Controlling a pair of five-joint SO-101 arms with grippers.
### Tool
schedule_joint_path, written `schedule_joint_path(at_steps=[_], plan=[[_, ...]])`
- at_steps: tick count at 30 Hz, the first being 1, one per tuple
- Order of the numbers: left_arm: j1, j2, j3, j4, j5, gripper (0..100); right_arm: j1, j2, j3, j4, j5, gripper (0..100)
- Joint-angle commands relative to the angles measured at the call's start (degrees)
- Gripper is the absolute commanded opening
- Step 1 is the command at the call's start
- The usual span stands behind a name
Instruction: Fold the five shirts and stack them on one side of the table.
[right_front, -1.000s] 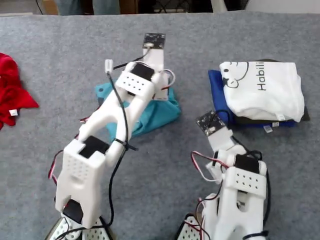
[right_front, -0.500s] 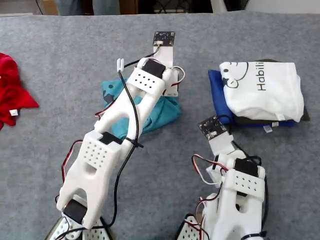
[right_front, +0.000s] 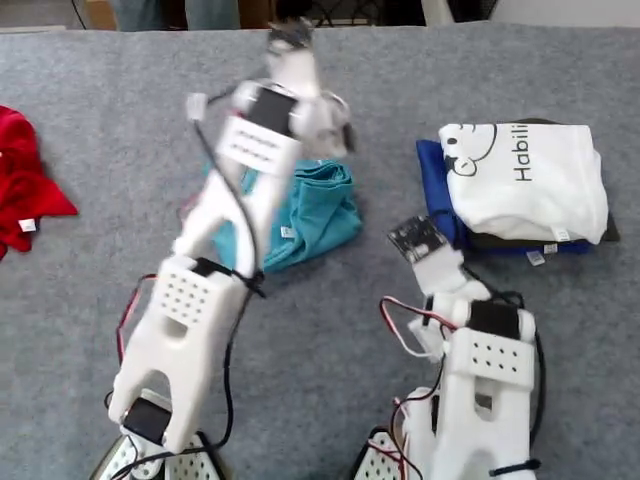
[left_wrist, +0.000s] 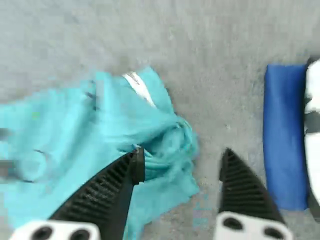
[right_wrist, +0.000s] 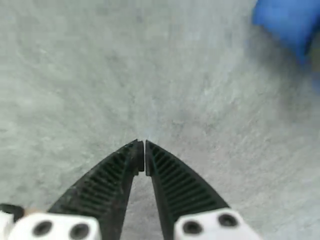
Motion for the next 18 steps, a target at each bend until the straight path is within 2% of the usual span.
schedule_joint_path(at_steps=[1,2,4,5,8,11,15,18], plan=[[-9.1,-1.0,-13.0,2.4,-4.5,5,-8.1,1.0,-13.7,6.1,-2.1,1.5],[-11.9,-1.5,-12.8,2.4,-5.1,2,-10.5,2.6,-16.9,7.4,-3.3,1.5],[-17.6,-4.3,-11.6,2.5,-5.5,5,-14.4,7.8,-23.3,8.7,-5.9,1.5],[-21.0,-5.5,-10.4,2.5,-5.8,3,-16.1,11.2,-26.6,9.1,-7.0,1.5],[-30.7,-9.6,-3.0,2.5,-6.5,3,-20.3,23.3,-37.8,9.6,-10.5,1.5],[-38.5,-12.2,9.5,2.5,-11.2,3,-24.5,35.6,-52.1,12.8,-12.7,1.5],[-44.1,-12.8,30.0,1.3,-15.2,3,-29.2,51.2,-71.4,17.7,-14.1,1.5],[-46.1,-12.5,45.7,-7.5,-15.9,3,-30.5,63.5,-84.4,20.0,-15.0,1.5]])
